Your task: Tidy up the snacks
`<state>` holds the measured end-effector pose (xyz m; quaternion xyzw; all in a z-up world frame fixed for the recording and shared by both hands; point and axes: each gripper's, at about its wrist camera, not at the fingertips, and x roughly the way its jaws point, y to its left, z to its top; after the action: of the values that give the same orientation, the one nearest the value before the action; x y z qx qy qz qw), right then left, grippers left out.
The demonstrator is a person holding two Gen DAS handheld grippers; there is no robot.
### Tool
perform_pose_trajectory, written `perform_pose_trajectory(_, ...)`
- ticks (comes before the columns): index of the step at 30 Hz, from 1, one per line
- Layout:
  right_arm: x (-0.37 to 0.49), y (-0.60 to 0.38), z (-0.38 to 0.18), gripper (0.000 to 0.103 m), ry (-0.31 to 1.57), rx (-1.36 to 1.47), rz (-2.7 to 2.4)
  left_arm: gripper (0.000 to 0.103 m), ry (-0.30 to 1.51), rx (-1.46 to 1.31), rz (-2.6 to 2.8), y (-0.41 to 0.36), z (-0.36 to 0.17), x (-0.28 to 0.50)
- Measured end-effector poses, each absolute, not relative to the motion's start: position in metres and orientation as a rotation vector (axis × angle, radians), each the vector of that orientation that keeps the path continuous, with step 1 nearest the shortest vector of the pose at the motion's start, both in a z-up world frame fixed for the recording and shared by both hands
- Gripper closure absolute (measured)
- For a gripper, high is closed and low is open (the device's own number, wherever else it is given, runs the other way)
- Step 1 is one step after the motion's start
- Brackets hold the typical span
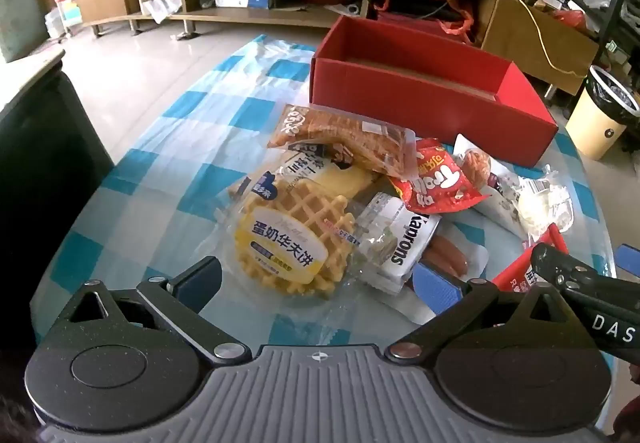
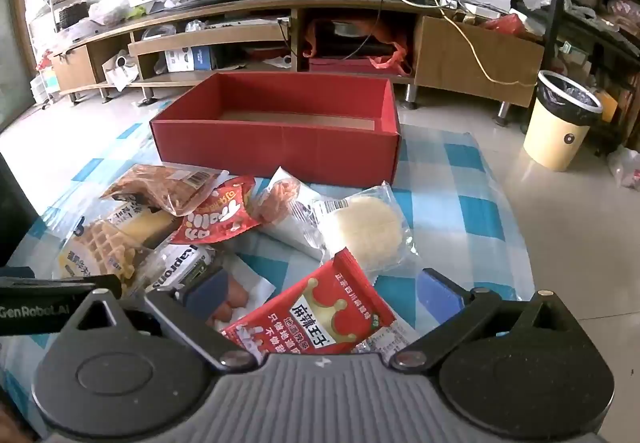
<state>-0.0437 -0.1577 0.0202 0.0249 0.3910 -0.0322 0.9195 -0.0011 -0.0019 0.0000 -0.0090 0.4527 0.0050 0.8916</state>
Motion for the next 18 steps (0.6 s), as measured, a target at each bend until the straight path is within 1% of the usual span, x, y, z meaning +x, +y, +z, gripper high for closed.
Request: perform_pose_trajectory(18,-0.0438,-0.1556,0.0180,0.004,0.811,0.042,-0.066,0.001,0.958,-0.024,0.002,-0.0019,-0.0051,0.0001)
